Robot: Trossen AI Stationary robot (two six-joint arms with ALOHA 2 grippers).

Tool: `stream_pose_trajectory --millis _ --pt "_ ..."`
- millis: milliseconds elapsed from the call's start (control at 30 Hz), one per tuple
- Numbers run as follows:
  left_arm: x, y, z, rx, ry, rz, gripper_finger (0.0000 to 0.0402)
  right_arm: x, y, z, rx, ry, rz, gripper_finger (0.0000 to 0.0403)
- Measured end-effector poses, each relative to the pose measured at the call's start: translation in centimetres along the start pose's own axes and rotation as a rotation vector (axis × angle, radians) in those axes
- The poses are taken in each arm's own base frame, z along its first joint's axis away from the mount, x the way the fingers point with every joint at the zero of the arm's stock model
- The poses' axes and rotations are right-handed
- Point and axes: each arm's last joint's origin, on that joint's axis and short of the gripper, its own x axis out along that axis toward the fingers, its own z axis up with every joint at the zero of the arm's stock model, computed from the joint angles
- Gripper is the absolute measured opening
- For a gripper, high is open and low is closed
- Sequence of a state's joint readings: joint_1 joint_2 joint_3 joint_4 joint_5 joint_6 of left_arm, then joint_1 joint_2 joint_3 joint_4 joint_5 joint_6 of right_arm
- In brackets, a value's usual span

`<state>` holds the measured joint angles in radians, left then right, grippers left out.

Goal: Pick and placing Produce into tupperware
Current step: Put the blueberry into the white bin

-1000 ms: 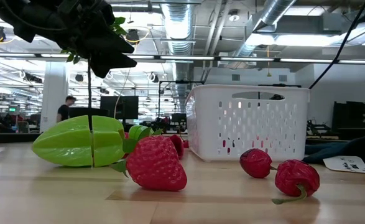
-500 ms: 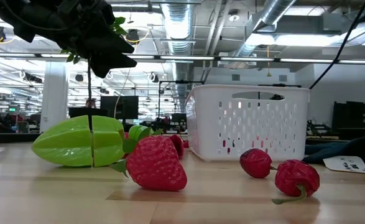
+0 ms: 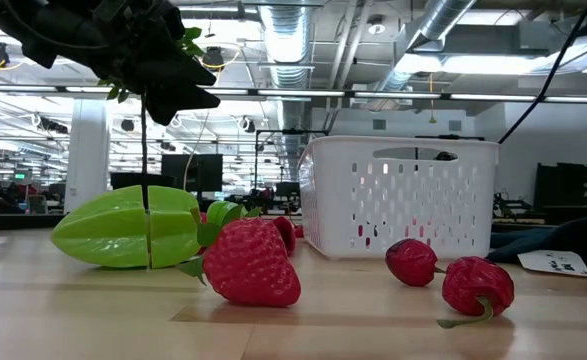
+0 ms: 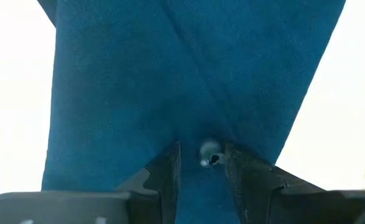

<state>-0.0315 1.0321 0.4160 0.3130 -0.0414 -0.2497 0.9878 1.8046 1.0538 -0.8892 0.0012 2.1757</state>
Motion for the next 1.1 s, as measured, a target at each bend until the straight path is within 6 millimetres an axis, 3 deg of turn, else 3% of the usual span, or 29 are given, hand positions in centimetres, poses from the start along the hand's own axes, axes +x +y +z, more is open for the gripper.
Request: stream_pose_trajectory --millis 167,500,867,1100 --pt "0.0 0.0 0.0 0.000 0.000 -0.001 0.0196 0.0 0.0 0.0 0.002 0.002 0.001 0.0137" --pt "0.0 0.0 0.0 0.000 0.000 0.000 0.0196 0.0 0.1 0.0 -0.001 0.008 0.000 0.0070" --pt "0.0 0.0 0.0 0.000 0.000 0.000 0.0196 -0.1 0.0 0.0 -0.004 0.021 -0.018 0.0069" --pt "0.0 0.0 0.0 0.000 -0.005 0.018 0.0196 -1.6 0.2 0.1 -0.003 -0.009 -0.067 0.0066"
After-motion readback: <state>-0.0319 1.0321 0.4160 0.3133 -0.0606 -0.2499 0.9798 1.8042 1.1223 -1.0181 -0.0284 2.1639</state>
